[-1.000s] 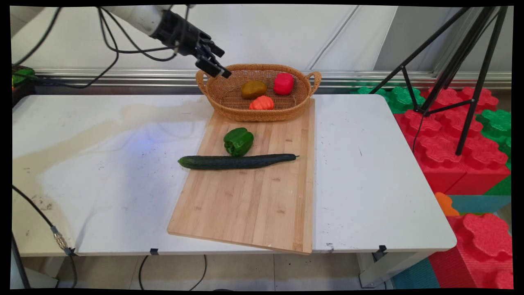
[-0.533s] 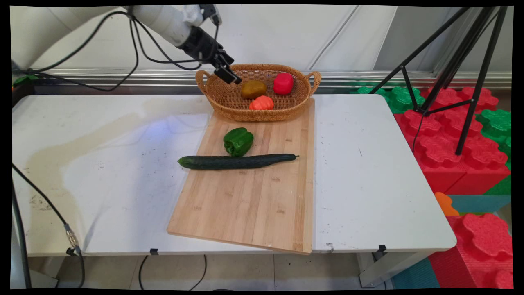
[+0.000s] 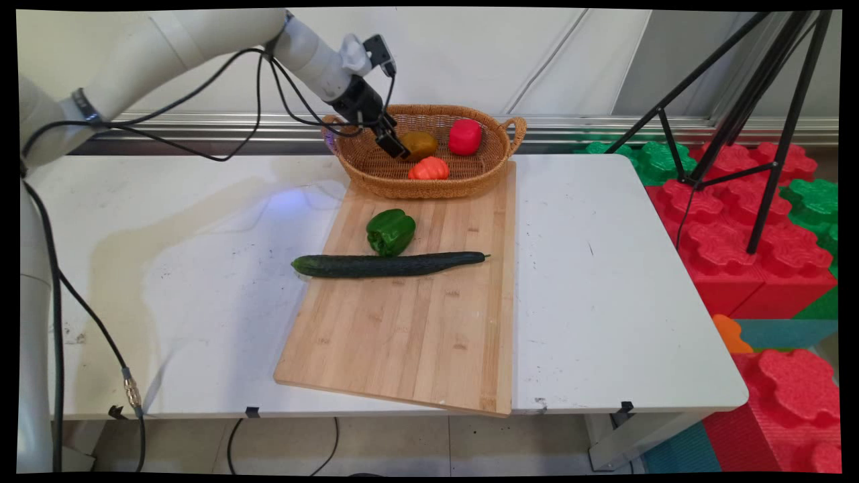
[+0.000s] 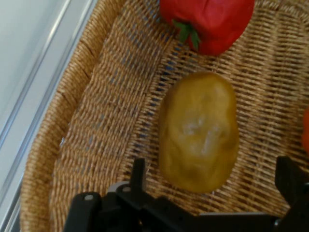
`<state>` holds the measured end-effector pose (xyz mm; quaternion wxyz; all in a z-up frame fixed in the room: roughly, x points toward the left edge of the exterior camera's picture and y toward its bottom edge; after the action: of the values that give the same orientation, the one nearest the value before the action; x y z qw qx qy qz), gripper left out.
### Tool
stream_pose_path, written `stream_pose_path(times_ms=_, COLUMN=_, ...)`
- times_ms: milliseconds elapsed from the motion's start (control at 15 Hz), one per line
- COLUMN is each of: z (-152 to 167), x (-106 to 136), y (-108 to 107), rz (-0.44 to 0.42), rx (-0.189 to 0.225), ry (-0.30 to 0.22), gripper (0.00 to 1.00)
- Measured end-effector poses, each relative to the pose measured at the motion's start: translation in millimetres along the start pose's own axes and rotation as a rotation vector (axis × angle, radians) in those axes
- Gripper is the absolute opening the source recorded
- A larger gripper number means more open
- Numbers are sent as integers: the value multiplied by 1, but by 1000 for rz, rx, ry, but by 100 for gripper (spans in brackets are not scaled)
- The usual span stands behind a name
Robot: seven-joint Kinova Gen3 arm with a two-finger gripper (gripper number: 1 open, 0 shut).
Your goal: Pick up the potato from the vegetable basket
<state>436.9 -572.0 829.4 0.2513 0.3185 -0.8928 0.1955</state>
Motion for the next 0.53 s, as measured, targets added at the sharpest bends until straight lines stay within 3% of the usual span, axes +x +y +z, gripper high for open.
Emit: stream_pose_path(times_ms=533, z=50, x=8, y=-7, rz=27, rx=-21, ry=-21, gripper=100)
